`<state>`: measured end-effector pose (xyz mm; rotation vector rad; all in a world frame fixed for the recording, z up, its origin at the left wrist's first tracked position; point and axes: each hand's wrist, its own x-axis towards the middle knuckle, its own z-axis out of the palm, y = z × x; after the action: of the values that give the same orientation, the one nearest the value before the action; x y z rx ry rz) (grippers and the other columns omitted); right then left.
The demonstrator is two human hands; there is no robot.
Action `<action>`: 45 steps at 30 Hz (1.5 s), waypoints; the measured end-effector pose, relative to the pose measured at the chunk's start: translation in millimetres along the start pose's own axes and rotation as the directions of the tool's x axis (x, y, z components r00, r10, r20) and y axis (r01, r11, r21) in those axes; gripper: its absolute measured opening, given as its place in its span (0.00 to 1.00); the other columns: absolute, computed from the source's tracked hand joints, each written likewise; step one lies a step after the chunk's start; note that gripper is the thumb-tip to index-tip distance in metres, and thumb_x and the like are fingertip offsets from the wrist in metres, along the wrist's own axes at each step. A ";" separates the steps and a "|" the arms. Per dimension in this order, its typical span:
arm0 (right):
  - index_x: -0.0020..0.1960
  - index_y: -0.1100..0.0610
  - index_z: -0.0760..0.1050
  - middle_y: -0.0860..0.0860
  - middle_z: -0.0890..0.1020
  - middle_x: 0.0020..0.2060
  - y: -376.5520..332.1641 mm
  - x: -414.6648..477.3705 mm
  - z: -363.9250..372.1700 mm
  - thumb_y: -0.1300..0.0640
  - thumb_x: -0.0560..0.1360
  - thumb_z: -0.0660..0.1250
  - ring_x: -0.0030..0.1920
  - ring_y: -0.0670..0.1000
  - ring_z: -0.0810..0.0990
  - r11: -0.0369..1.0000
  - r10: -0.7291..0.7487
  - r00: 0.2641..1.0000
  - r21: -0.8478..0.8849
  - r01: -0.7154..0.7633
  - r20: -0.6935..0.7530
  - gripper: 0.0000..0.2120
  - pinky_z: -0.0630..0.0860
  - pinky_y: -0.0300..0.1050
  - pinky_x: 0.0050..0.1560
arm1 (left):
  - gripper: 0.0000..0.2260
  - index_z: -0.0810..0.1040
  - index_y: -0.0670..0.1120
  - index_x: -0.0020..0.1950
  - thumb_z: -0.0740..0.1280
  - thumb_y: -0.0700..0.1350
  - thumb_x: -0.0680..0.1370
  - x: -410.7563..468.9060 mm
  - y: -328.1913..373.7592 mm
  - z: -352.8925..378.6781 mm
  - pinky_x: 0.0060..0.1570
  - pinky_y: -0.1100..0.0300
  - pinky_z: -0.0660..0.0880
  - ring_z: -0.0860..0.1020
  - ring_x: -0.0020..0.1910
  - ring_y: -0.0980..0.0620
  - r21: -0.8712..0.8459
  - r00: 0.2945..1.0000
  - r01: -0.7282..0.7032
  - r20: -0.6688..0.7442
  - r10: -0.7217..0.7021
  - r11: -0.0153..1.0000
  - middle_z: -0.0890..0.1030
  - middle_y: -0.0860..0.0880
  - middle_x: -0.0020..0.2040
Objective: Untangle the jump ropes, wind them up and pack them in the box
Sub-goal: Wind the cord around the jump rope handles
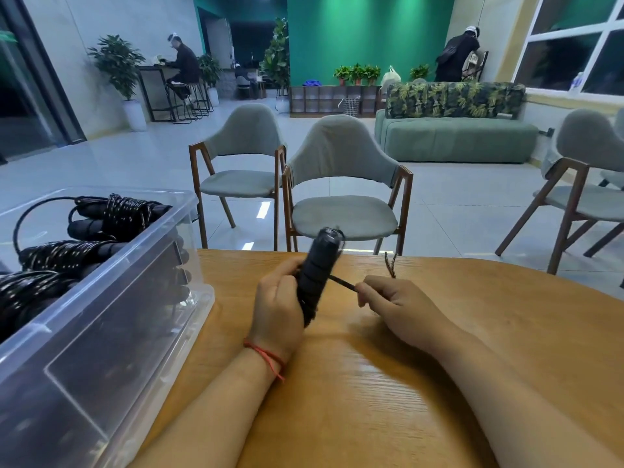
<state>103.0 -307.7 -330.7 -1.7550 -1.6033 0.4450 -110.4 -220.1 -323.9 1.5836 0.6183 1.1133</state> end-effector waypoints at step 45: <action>0.56 0.40 0.81 0.42 0.82 0.39 -18.5 0.5 6.5 0.46 0.85 0.67 0.41 0.43 0.79 0.998 -0.002 1.000 0.066 0.001 0.011 0.04 0.74 0.42 0.45 | 0.11 0.79 0.51 0.59 0.58 0.42 0.83 -1.6 -9.9 -1.0 0.33 0.55 0.79 0.82 0.40 0.47 0.108 1.000 -0.025 0.022 0.023 0.994 0.81 0.44 0.48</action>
<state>85.4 -305.9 -322.3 -1.7051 -1.5796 0.5023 -110.6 -217.9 -333.7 1.6975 0.6572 1.0955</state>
